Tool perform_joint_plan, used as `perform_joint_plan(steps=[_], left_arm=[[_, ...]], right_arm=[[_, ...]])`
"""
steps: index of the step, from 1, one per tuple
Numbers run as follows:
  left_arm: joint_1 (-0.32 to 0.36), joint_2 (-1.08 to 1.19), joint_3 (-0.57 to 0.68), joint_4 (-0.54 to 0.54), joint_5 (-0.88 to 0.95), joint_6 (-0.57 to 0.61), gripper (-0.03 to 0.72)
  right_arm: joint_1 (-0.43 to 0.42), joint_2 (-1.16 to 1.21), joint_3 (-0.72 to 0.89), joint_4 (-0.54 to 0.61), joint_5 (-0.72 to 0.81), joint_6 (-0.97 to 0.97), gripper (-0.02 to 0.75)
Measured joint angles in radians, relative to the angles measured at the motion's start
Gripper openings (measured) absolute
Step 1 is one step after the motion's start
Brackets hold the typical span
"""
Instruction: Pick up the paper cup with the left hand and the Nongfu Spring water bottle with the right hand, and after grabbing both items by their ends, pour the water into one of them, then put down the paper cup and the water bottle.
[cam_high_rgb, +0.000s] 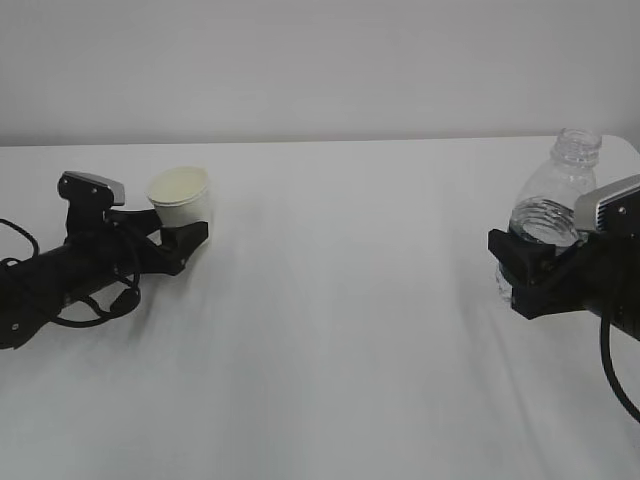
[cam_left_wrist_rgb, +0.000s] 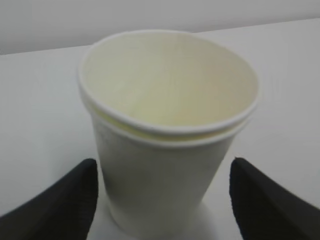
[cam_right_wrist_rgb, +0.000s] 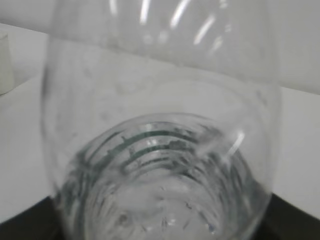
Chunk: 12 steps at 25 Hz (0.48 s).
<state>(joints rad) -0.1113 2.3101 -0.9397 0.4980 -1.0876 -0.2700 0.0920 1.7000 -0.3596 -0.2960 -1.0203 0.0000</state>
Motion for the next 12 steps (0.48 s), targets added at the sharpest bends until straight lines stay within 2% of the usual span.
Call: perform_joint_plan(steps=[5,12], left_arm=[[-0.030,0.022,-0.042,-0.021,0.031,-0.002,0.593],[-0.038,0.030,-0.053,-0.051,0.034,-0.002,0.592]], right_arm=[[0.000,0.000,0.000,0.000,0.000,0.000,0.476],[0.000,0.000,0.000,0.000,0.000,0.000,0.476]])
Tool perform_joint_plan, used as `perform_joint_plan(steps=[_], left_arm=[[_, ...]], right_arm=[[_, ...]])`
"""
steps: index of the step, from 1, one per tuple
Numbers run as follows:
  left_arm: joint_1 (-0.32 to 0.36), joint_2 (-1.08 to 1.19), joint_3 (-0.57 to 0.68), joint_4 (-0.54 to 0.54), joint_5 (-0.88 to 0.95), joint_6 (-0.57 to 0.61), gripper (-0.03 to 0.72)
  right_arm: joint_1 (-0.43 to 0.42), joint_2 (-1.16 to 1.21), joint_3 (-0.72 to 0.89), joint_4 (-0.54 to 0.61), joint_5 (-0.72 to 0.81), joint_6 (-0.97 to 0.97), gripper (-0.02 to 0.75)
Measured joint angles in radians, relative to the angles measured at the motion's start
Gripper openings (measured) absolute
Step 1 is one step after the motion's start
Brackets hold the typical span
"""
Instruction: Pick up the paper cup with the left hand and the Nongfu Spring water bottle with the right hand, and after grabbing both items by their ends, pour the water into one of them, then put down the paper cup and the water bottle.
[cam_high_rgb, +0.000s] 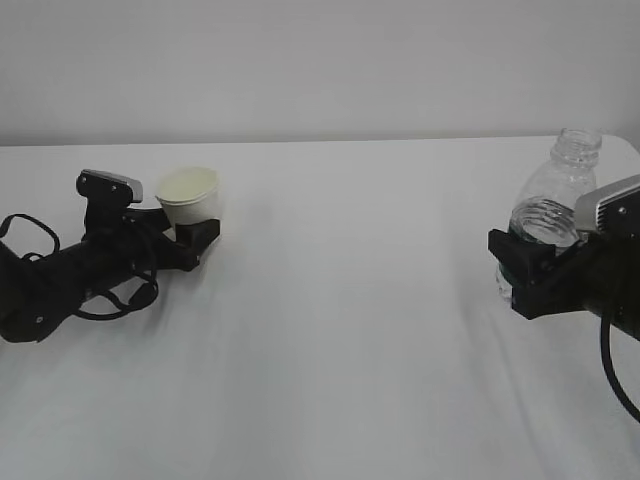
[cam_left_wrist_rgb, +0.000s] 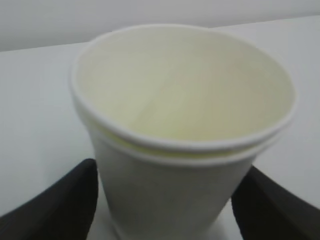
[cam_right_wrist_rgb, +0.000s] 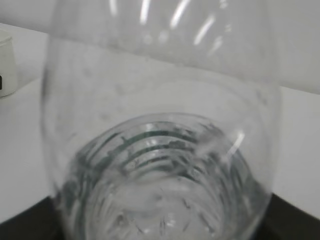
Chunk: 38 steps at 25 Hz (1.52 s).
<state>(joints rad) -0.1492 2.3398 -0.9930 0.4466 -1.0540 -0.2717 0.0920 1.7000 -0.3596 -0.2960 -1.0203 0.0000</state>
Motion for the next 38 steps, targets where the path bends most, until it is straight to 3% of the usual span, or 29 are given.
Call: perform_joint_plan(steps=[16,38], left_arm=[[-0.001,0.014,-0.038,-0.009,0.016,0.000,0.590],[0.027,0.014,-0.038,-0.131,0.022,0.041,0.568]], right_arm=[[0.000,0.000,0.000,0.000,0.000,0.000,0.476],[0.000,0.000,0.000,0.000,0.014,0.000,0.476]])
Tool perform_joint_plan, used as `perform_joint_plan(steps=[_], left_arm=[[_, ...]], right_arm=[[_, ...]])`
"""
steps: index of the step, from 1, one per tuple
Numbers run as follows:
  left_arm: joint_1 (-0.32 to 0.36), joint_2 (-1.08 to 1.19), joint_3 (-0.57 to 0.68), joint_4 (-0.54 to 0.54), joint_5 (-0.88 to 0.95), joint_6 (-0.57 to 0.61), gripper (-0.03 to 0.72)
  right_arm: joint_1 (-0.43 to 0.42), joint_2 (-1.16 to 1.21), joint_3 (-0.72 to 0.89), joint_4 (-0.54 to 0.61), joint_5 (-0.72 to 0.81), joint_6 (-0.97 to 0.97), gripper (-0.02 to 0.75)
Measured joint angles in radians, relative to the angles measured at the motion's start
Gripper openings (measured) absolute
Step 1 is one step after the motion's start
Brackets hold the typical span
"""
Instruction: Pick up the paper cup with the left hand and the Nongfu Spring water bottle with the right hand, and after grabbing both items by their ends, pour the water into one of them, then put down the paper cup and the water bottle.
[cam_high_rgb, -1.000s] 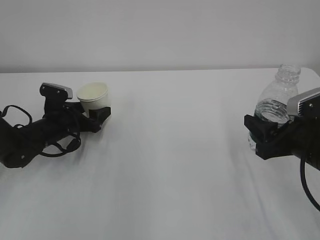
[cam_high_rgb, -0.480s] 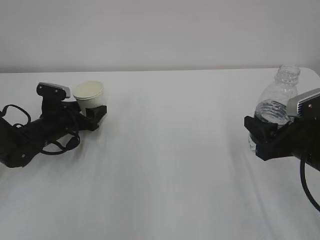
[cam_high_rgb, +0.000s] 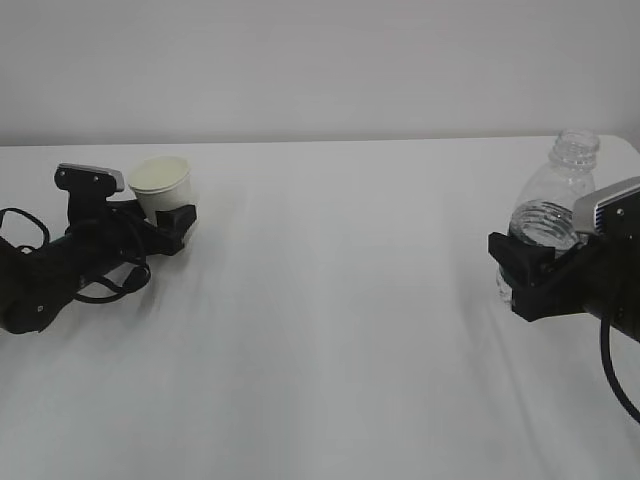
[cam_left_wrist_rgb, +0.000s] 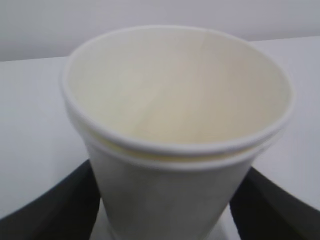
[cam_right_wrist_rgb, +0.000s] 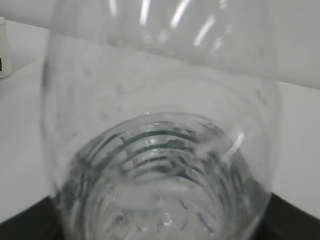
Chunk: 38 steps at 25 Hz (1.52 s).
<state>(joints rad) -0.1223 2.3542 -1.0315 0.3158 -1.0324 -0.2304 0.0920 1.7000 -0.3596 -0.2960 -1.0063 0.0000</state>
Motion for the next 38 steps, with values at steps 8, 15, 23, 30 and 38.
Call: perform_joint_plan(steps=[8,15,23,30,38], left_arm=[[0.000,0.000,-0.005,0.000,0.000,0.003,0.568],[0.000,0.002,-0.047,0.000,0.004,0.003,0.568],[0.000,0.046,-0.086,-0.001,0.014,0.003,0.568],[0.000,0.052,-0.098,-0.001,0.016,0.003,0.563],[0.000,0.052,-0.098,-0.001,0.016,0.003,0.516]], right_arm=[[0.000,0.000,0.000,0.000,0.000,0.000,0.475],[0.000,0.000,0.000,-0.002,0.000,0.000,0.476],[0.000,0.000,0.000,-0.004,0.001,0.000,0.476],[0.000,0.000,0.000,-0.004,0.002,0.000,0.475],[0.000,0.000,0.000,-0.004,0.004,0.000,0.475]])
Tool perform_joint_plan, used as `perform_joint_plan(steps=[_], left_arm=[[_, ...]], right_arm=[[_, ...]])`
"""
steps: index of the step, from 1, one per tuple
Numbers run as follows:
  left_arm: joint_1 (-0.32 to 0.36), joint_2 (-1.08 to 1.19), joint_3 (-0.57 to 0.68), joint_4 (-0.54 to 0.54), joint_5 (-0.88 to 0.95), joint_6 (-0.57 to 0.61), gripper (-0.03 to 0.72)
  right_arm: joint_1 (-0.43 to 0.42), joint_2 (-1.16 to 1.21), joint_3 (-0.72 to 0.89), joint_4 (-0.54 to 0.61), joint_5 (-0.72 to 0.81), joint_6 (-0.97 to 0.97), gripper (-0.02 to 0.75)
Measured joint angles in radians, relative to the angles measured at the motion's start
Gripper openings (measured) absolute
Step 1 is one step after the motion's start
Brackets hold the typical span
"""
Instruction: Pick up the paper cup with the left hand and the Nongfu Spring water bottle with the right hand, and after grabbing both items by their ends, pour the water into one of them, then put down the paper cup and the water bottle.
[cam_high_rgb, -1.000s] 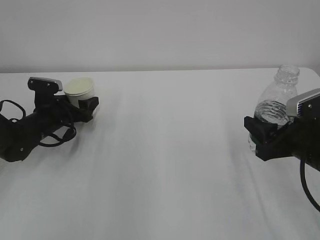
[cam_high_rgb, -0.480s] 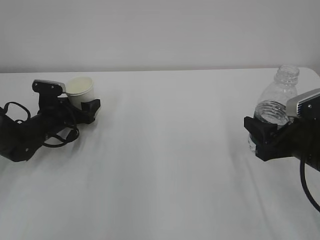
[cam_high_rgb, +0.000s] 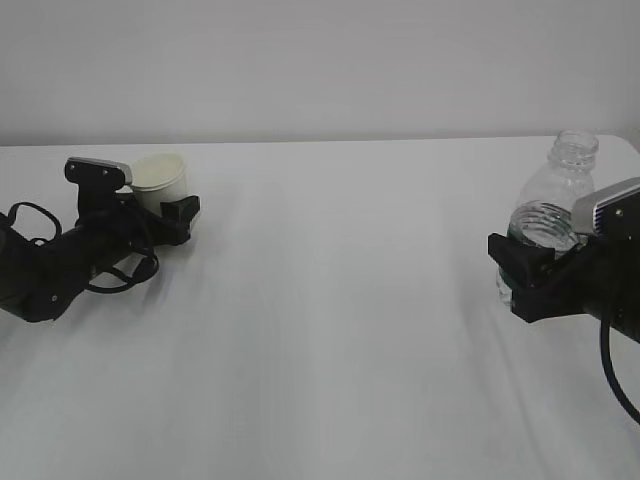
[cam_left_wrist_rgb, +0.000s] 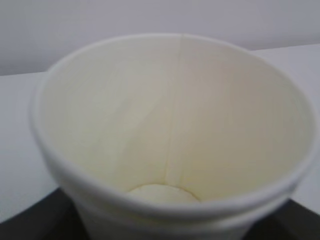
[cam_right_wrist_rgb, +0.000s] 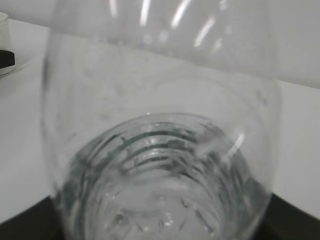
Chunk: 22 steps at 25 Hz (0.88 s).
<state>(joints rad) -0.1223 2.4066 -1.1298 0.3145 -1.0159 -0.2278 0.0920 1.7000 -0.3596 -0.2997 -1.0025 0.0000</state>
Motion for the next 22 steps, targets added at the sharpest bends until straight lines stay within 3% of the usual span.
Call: perform_joint_plan(steps=[7,22], left_arm=[[0.000,0.000,0.000,0.002,0.000,0.000,0.463],[0.000,-0.063,0.000,0.133,0.052,-0.030,0.456]], right_arm=[[0.000,0.000,0.000,0.000,0.003,-0.005,0.475],[0.000,0.000,0.000,0.006,0.006,-0.005,0.476]])
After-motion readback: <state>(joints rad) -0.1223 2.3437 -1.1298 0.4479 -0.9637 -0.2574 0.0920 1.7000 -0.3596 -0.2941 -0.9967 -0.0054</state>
